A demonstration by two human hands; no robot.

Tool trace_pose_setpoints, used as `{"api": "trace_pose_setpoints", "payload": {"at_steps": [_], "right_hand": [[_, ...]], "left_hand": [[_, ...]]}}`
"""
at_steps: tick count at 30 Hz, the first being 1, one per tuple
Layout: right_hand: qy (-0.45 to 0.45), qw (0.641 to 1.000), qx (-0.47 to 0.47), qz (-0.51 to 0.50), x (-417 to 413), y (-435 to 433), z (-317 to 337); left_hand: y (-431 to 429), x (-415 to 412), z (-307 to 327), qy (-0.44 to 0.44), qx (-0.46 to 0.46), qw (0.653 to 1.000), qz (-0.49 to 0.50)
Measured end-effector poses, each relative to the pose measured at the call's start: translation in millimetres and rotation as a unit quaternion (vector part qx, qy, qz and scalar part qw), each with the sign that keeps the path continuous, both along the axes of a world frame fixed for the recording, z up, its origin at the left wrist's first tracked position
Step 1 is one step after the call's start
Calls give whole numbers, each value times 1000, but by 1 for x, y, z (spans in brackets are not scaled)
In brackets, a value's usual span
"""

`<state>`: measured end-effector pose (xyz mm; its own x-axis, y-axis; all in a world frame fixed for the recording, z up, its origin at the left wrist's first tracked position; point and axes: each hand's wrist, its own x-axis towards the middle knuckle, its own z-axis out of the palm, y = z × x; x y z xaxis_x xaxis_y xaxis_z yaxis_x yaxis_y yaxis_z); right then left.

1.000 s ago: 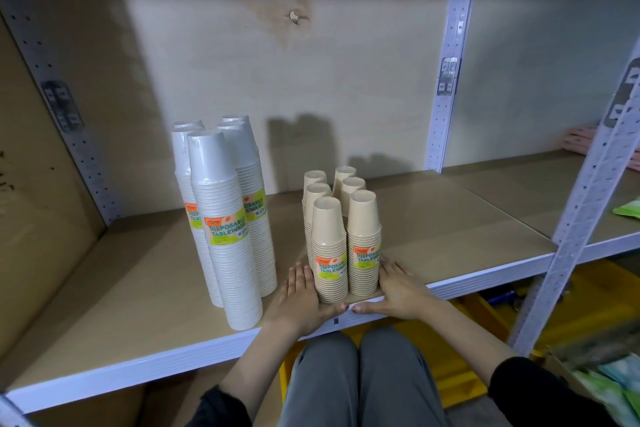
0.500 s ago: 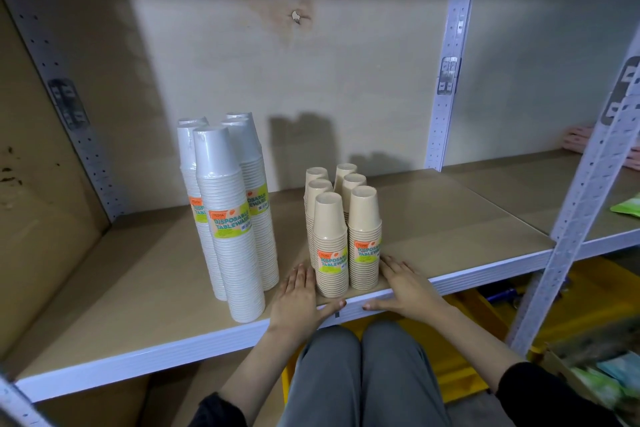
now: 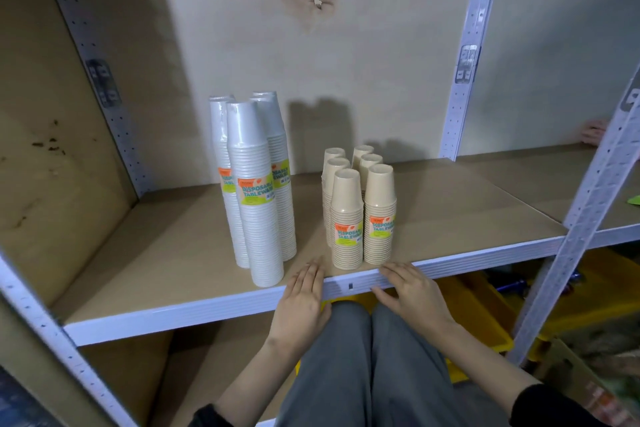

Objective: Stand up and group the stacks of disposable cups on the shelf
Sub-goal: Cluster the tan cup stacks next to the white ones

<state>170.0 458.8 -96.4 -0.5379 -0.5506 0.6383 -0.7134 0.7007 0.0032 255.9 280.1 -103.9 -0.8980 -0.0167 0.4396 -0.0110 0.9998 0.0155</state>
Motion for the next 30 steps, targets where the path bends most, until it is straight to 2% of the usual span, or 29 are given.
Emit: {"api": "trace_pose_setpoints", "payload": {"at_steps": [8,14,18,22,25,26,30], "right_hand": [[-26,998,-7,63,30,-35,-9],[-71,991,-39,109,44,-69,-2],[-160,980,-48,106,44,-93,4],[-275,956,-6,100,39,-112,7],[-309,948,29,75,36,-122,10],[-317,945,40,68,36,-124,11],[-348,933,75,56,30,-132,15]], "left_hand": [[-5,25,6,46,-37,998,-15],[-24,50,8,10,-39,999,3],[-50,64,8,21,-32,999,21],[-72,71,12,36,-15,998,49],[-87,71,14,44,-11,994,96],[-91,70,16,31,-4,993,115],[-112,54,18,-117,39,978,168]]}}
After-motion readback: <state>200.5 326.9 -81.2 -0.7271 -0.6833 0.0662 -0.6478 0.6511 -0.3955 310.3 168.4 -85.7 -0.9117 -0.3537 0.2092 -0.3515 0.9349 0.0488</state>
